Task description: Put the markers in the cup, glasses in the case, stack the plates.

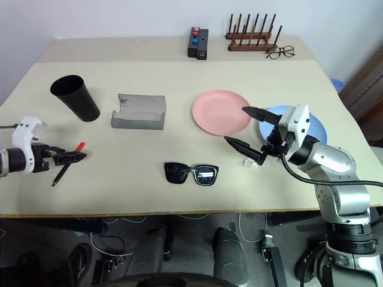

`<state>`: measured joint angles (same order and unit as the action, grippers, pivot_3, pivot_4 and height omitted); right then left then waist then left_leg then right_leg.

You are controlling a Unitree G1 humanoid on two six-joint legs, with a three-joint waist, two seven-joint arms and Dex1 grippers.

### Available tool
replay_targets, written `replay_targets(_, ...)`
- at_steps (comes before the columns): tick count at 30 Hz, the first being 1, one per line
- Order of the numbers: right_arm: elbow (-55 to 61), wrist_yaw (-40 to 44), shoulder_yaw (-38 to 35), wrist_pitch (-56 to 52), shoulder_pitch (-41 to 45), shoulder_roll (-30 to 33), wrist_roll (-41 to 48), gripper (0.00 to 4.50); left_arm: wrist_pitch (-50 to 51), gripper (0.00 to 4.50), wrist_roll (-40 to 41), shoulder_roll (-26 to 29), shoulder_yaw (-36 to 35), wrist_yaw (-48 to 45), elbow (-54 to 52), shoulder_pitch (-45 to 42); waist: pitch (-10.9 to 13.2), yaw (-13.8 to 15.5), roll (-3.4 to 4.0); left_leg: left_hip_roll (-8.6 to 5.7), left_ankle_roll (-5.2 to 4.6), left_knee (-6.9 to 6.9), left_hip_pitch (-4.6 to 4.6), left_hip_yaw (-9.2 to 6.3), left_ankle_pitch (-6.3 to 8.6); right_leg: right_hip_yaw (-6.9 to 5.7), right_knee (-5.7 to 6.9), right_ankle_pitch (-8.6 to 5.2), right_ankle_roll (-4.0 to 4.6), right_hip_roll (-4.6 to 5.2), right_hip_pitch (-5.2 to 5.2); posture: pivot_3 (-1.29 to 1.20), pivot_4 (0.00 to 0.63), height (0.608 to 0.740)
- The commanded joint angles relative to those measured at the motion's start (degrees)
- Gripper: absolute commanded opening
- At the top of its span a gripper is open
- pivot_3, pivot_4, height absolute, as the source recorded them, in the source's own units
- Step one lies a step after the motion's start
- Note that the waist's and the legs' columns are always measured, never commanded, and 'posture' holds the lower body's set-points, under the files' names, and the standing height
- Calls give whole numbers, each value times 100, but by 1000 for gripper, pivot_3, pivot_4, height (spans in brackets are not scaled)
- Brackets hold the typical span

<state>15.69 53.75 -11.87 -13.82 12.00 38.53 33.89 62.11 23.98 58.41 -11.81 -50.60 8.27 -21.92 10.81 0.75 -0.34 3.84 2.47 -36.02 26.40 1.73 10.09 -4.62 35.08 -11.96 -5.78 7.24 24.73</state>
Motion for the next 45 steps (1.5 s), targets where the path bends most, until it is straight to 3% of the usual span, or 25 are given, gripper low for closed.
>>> replay_targets(1,210,-52,-113,60,21,-9,48,4500,91,4452,-220,-45,163,379,358,-619,1,1,-2,0,-2,-1,0,-1,-1,0,2,-1,-1,-2,0,0,150,740)
replay_targets(9,204,-79,-114,70,10,8,37,4500,14,4452,-664,133,1396,-102,1274,-1636,2,0,-4,0,-4,-3,0,-1,-3,0,6,-1,-3,-4,-2,0,150,740)
replay_targets(17,271,-104,-171,60,-80,35,45,4500,103,4452,-821,356,1971,-701,1270,-1653,3,-2,-5,0,-4,-3,0,-2,-3,0,5,-1,-1,-3,0,0,150,740)
replay_targets(20,274,-118,-165,57,-69,39,44,4500,-57,3610,-948,241,1961,-605,1462,-1688,3,-2,-4,0,-4,-3,0,-2,-3,1,4,-2,-2,-3,0,0,150,740)
replay_targets(27,225,-134,-129,60,-5,40,30,4500,27,100,-1008,-6,2058,-705,1611,-1843,2,15,-4,0,-5,-8,0,-3,-3,1,4,-1,-2,-3,-4,0,150,740)
replay_targets(34,228,-137,-136,40,29,56,39,4500,-484,39,-919,155,1700,-1052,1457,-1884,4,15,-6,0,-5,-10,-1,-5,-3,0,6,-1,-1,-3,-6,0,150,740)
replay_targets(38,200,-77,-162,35,37,96,70,4500,-1066,39,-404,175,841,-1329,1192,-2012,8,5,-14,1,-5,-11,6,-6,-3,0,5,1,2,-3,0,0,150,740)
replay_targets(45,153,118,-105,-43,162,68,241,4500,-2656,39,87,-476,-483,-836,1149,-2323,7,8,-13,0,-7,-13,1,-6,-4,0,10,1,0,-4,-7,0,150,740)
